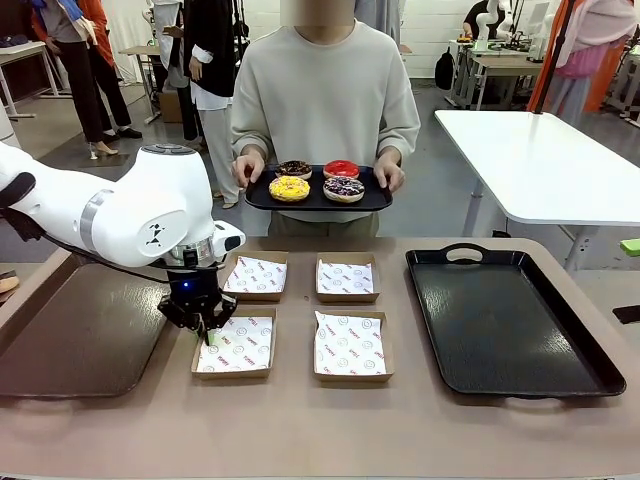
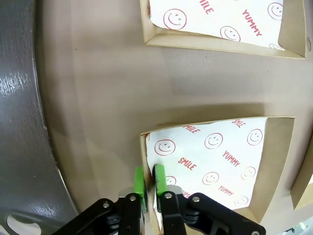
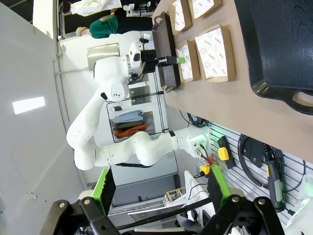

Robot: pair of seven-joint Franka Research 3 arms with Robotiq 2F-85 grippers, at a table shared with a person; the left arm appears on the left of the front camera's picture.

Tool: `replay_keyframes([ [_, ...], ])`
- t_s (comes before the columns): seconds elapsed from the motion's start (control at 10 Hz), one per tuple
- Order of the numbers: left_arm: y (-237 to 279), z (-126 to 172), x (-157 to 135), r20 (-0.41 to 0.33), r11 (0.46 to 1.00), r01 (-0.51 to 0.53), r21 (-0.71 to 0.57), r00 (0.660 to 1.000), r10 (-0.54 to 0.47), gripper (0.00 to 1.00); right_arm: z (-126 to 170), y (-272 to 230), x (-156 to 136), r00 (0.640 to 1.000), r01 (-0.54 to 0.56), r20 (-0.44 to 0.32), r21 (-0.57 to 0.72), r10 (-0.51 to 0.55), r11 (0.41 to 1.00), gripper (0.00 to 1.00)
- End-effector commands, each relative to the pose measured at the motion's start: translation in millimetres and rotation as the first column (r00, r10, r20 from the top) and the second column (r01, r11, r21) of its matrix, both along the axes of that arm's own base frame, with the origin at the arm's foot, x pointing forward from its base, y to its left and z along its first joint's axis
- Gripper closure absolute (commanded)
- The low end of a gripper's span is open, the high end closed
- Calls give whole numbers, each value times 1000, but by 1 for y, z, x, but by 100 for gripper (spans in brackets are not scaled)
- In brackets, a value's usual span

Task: Individually package the donuts and arrange them on the tray.
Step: Pick up one Paper togo box.

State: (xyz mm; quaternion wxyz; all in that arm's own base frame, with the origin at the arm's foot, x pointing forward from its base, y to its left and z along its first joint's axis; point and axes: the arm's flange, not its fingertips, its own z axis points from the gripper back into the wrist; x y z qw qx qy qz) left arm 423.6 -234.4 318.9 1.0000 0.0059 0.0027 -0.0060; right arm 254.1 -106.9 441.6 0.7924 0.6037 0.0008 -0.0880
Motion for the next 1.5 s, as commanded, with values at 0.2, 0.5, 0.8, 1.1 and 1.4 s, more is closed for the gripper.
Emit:
replay_keyframes([
  [0.2,-2,4,-2,-21,999,-33,6,999,33,100,-1,0,0,1000,0,-4,2,0,1000,0],
  [0.5,1,67,-16,-56,1000,3,18,998,-2,100,-1,0,0,1000,0,-4,2,0,1000,0],
  [0.8,2,149,-6,31,1000,14,-13,999,-14,100,-1,0,0,1000,0,-4,2,0,1000,0],
  [1.1,-6,191,65,40,998,37,41,998,-39,100,-1,0,0,1000,0,-4,2,0,1000,0],
  [1.4,-8,208,127,-1,996,64,58,998,-64,100,-1,0,0,1000,0,-4,2,0,1000,0],
])
